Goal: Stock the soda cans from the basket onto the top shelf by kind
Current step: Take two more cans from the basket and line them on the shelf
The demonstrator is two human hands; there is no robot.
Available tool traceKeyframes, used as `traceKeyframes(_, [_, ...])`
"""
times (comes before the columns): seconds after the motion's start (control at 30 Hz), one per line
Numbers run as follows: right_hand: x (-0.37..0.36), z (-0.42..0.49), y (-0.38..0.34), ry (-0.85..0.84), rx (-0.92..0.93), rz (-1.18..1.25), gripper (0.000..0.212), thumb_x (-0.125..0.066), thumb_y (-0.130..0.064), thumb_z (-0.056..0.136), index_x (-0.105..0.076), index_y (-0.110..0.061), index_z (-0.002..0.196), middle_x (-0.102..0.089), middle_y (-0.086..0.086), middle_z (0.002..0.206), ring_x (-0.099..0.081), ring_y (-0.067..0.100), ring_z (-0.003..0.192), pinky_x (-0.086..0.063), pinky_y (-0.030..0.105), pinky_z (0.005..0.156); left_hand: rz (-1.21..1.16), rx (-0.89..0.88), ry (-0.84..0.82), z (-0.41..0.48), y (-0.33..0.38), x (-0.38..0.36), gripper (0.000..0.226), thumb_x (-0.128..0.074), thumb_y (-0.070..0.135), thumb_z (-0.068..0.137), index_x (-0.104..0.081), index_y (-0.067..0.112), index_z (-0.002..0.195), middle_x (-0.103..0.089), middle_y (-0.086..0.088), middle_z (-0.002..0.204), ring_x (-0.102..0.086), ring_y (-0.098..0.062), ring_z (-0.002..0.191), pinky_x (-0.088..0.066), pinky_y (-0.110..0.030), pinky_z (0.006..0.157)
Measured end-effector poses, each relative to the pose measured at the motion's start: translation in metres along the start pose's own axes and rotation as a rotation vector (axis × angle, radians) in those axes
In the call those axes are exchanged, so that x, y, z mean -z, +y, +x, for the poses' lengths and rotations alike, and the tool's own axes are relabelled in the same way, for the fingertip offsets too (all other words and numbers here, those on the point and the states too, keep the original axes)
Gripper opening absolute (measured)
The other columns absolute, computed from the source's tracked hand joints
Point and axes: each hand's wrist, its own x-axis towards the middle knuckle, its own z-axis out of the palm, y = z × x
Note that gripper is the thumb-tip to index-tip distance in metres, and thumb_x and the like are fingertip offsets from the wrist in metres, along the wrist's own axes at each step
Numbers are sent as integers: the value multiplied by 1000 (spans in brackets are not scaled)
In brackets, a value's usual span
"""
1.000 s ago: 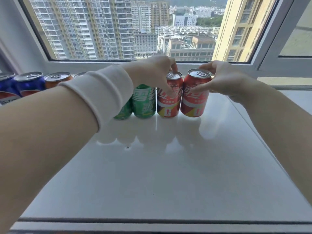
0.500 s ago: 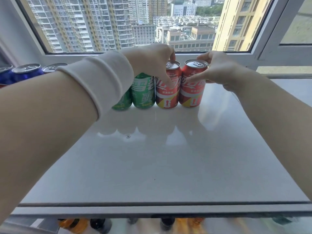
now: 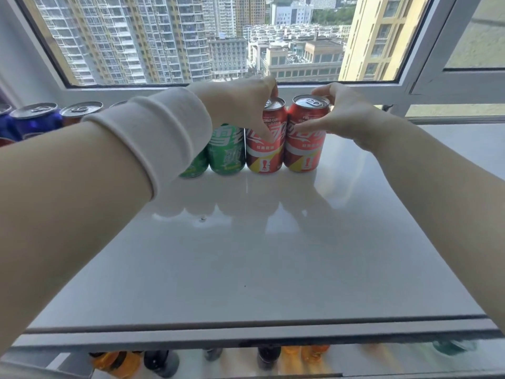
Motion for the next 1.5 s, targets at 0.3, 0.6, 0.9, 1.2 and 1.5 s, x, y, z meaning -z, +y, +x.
traceKeyframes(0.3, [-1, -24, -12, 55, 42, -101, 95, -70, -37, 80, -10, -12, 149, -17, 6, 157, -22, 25, 142, -29, 37, 111, 165, -6, 75, -23, 4, -2, 96, -57, 53, 80, -3, 14, 149, -6, -7, 158, -8, -23, 145, -7, -43, 116])
traceKeyframes(0.6, [-1, -88, -20, 168, 97, -412, 85, -56, -40, 89, -6, -9, 149, -8, 8, 158, 0, 23, 146, -10, 36, 116, 50, -47, 353, -78, 9, -7, 63, -46, 44, 92, -26, 13, 144, -33, -8, 150, -26, -22, 141, -11, -39, 117])
traceKeyframes(0.9, [-11, -167, -37, 150, 141, -543, 79, -52, -39, 91, -7, -10, 150, -6, 5, 158, 3, 22, 146, -7, 37, 118, 70, -59, 344, -151, 31, 1, 61, -46, 43, 92, -28, 12, 143, -36, -9, 148, -28, -22, 139, -14, -39, 116])
traceKeyframes(1.2, [-9, -270, -60, 93, 254, -595, 75, -49, -40, 92, -10, -11, 149, -13, 7, 157, -3, 20, 146, -4, 35, 117, 47, 40, 376, -254, 74, 3, 63, -48, 43, 92, -27, 13, 143, -37, -10, 147, -30, -23, 138, -13, -39, 115])
traceKeyframes(1.5, [-10, -377, -43, 59, 294, -608, 74, -50, -35, 93, -10, -8, 148, -12, 7, 157, -5, 22, 146, -2, 33, 116, -9, 91, 324, -353, 117, -20, 61, -50, 38, 92, -30, 10, 142, -35, -10, 148, -27, -22, 140, -12, -40, 116])
